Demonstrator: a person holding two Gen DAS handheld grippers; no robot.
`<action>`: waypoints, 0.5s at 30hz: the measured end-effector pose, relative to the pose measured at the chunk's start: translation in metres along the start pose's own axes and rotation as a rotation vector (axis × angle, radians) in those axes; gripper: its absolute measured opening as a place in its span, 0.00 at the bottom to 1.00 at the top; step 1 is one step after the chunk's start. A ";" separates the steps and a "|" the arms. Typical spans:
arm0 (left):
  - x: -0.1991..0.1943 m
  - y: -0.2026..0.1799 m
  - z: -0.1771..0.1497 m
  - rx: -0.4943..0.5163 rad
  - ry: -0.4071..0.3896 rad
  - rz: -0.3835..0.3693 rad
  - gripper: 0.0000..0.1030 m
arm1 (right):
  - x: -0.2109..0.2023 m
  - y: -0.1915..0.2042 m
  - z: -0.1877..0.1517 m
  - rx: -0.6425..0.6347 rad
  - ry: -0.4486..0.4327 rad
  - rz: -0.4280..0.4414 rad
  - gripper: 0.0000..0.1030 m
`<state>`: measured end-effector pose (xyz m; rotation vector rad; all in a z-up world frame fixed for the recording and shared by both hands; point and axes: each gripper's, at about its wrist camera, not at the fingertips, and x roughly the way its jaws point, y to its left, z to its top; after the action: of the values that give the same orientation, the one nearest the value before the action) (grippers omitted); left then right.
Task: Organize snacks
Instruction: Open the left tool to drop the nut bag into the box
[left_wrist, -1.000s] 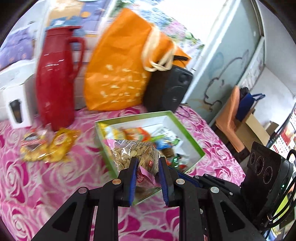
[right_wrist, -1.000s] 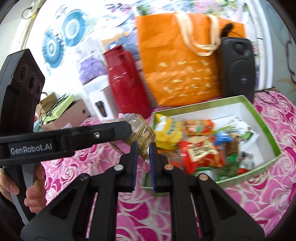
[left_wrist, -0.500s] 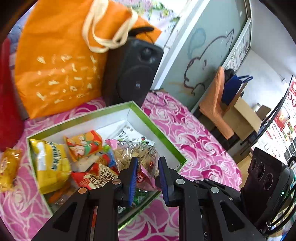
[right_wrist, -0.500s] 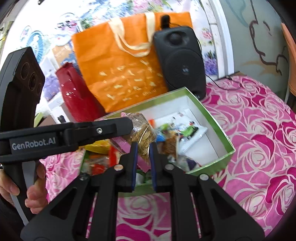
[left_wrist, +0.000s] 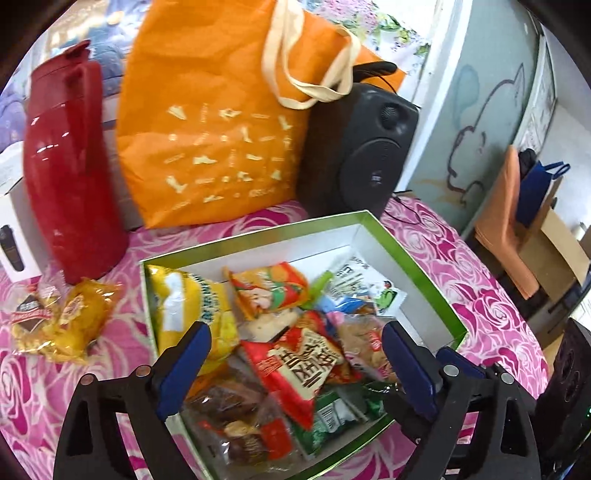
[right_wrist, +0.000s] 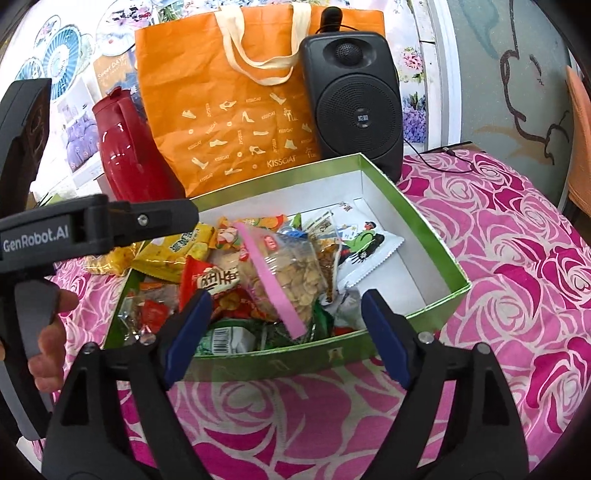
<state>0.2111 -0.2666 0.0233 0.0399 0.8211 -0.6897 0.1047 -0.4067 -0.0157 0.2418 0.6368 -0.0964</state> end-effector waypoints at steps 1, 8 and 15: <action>-0.003 0.001 -0.001 -0.002 -0.004 0.006 0.95 | -0.001 0.002 0.000 -0.004 0.004 0.000 0.81; -0.020 0.007 -0.007 -0.006 -0.026 0.020 0.96 | -0.015 0.021 0.003 -0.030 -0.009 0.003 0.84; -0.049 0.017 -0.011 -0.033 -0.065 0.037 0.98 | -0.031 0.044 0.006 -0.072 -0.029 0.014 0.87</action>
<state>0.1907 -0.2233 0.0454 0.0032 0.7675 -0.6391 0.0908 -0.3650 0.0158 0.1745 0.6085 -0.0634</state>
